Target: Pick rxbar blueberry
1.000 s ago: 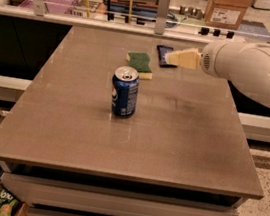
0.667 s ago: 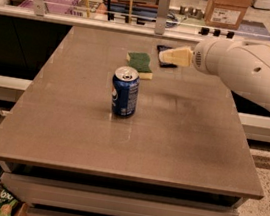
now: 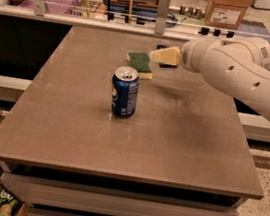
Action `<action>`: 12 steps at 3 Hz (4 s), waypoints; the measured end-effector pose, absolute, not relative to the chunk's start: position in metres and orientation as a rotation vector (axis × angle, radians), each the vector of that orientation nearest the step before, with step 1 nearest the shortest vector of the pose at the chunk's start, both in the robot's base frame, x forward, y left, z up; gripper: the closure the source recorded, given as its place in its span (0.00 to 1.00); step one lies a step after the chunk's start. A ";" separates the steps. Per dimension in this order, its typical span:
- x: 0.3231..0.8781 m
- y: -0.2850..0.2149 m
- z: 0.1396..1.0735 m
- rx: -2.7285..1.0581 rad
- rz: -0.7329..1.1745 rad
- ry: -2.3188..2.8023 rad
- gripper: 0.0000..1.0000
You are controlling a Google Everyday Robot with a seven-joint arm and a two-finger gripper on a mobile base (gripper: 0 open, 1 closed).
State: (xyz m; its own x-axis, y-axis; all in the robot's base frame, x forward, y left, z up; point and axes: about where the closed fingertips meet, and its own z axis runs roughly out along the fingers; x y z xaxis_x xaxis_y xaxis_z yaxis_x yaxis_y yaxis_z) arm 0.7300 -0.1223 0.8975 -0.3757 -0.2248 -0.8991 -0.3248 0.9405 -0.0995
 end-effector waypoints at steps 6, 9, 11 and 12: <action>0.788 -0.130 0.880 -0.380 -0.059 2.006 0.00; 0.796 -0.133 0.865 -0.408 -0.239 2.054 0.00; 0.808 -0.124 0.853 -0.403 -0.276 2.059 0.00; 0.808 -0.123 0.854 -0.404 -0.275 2.058 0.18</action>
Offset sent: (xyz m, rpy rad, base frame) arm 0.0282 -0.0028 -0.0282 0.0279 -0.0047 -0.0844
